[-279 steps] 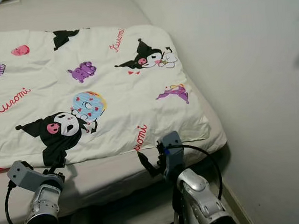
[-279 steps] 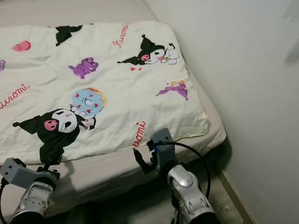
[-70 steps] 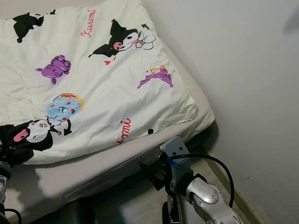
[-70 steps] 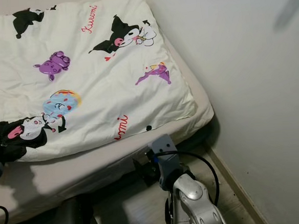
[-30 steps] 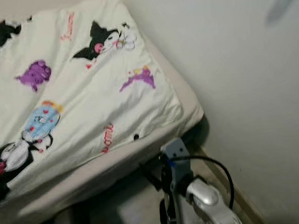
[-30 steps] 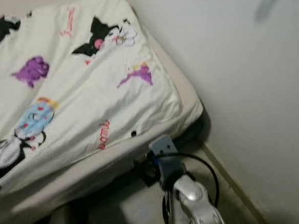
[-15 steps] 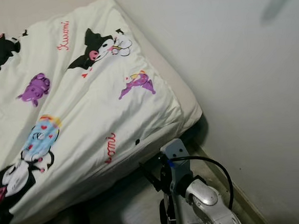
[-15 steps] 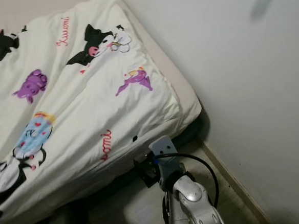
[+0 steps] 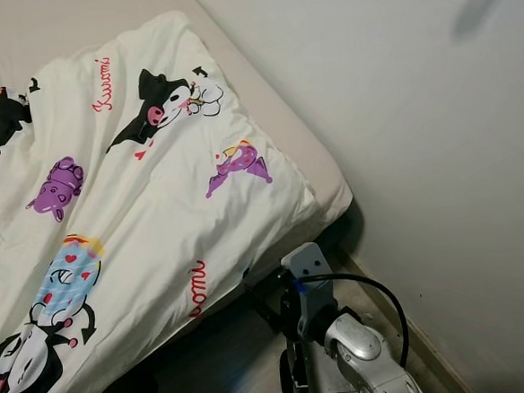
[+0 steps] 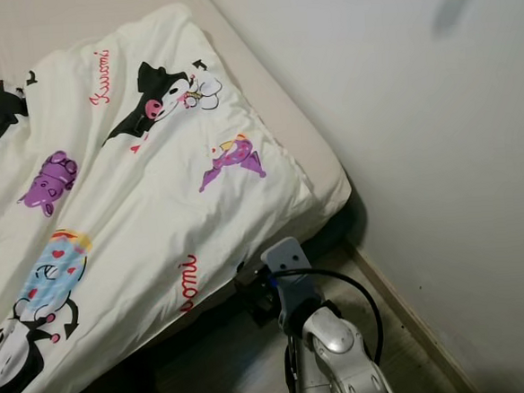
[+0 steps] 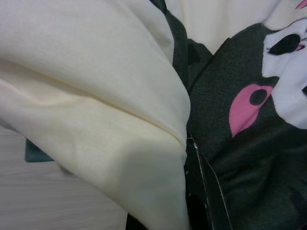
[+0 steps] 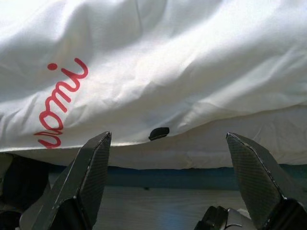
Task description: Clean up the room
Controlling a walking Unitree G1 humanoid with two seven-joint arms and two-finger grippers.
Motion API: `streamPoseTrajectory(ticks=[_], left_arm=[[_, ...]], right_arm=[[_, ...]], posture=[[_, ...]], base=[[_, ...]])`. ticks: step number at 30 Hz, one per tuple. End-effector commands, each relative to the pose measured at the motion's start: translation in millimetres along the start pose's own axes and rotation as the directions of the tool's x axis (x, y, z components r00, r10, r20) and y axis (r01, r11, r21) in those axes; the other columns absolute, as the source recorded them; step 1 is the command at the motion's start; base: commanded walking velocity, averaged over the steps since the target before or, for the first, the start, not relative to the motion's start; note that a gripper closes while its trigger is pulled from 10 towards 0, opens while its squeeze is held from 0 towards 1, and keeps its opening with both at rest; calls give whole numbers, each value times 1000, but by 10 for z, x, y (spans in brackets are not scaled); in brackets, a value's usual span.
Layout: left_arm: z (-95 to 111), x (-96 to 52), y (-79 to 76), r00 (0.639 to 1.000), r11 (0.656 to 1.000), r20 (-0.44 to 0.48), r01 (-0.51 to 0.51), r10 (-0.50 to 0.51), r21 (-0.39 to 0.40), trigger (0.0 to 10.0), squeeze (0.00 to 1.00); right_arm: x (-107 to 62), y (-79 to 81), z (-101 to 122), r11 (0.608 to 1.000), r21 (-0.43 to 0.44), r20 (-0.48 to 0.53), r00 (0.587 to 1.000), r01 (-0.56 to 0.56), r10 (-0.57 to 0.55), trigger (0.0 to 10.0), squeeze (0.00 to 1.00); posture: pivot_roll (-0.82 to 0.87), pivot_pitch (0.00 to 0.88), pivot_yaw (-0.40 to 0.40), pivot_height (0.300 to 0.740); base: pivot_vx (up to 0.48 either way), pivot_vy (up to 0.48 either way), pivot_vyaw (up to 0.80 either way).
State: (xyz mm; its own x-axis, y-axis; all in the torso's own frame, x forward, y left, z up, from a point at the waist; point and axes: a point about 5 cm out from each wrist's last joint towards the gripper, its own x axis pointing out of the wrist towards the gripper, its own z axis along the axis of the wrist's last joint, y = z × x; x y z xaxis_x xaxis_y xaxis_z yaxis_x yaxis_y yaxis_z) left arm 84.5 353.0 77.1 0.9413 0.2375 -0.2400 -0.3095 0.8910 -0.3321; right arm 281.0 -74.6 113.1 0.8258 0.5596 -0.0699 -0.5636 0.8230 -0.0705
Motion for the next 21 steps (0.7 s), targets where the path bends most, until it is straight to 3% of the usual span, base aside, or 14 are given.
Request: streamPoseTrajectory(ticks=[1, 9, 10, 11, 15, 17, 19, 20, 21], left_arm=[[-212, -205, 177, 983, 990, -121, -140, 140, 6, 10000, 1000], [-32, -65, 220, 982, 983, -74, -169, 174, 66, 10000, 1000], [35, -13, 226, 985, 984, -56, -160, 165, 80, 10000, 945], [124, 50, 227, 986, 982, -30, -158, 161, 101, 10000, 0], [338, 168, 255, 978, 966, 54, -209, 203, 153, 10000, 0], [545, 247, 296, 949, 938, 158, -297, 271, 177, 10000, 0], [545, 247, 296, 949, 938, 158, -297, 271, 177, 10000, 0], [656, 273, 329, 922, 910, 215, -363, 321, 198, 10000, 0], [795, 289, 410, 868, 857, 281, -471, 409, 209, 10000, 0]], right_arm=[[-26, 30, -111, 1000, 26, -31, 999, -6, 7, 10000, 0], [-10, 15, -119, 1000, 27, -31, 1000, -2, 3, 10000, 0], [-5, 14, -121, 1000, 28, -30, 1000, -2, 3, 10000, 0], [4, 16, -119, 1000, 29, -29, 1000, -4, 5, 10000, 0], [27, 28, -115, 999, 31, -25, 1000, -8, 9, 10000, 0], [49, 40, -114, 999, 33, -21, 1000, -11, 12, 10000, 0], [49, 40, -114, 999, 33, -21, 1000, -11, 12, 10000, 0], [58, 45, -113, 999, 34, -19, 1000, -13, 13, 10000, 0], [68, 52, -114, 999, 36, -18, 1000, -14, 15, 10000, 0]], posture=[[-117, 450, -3, 561], [-102, 449, 2, 561], [-101, 448, 1, 561], [-92, 449, 2, 561], [-84, 446, 4, 561], [-74, 445, 4, 561], [-74, 445, 4, 561], [-73, 446, 3, 561], [-67, 444, 4, 561]], base=[[0, 0, 0], [0, 0, 0], [0, 0, 0], [0, 0, 0], [0, 0, 0], [0, 0, 0], [0, 0, 0], [0, 0, 0], [0, 0, 0]])
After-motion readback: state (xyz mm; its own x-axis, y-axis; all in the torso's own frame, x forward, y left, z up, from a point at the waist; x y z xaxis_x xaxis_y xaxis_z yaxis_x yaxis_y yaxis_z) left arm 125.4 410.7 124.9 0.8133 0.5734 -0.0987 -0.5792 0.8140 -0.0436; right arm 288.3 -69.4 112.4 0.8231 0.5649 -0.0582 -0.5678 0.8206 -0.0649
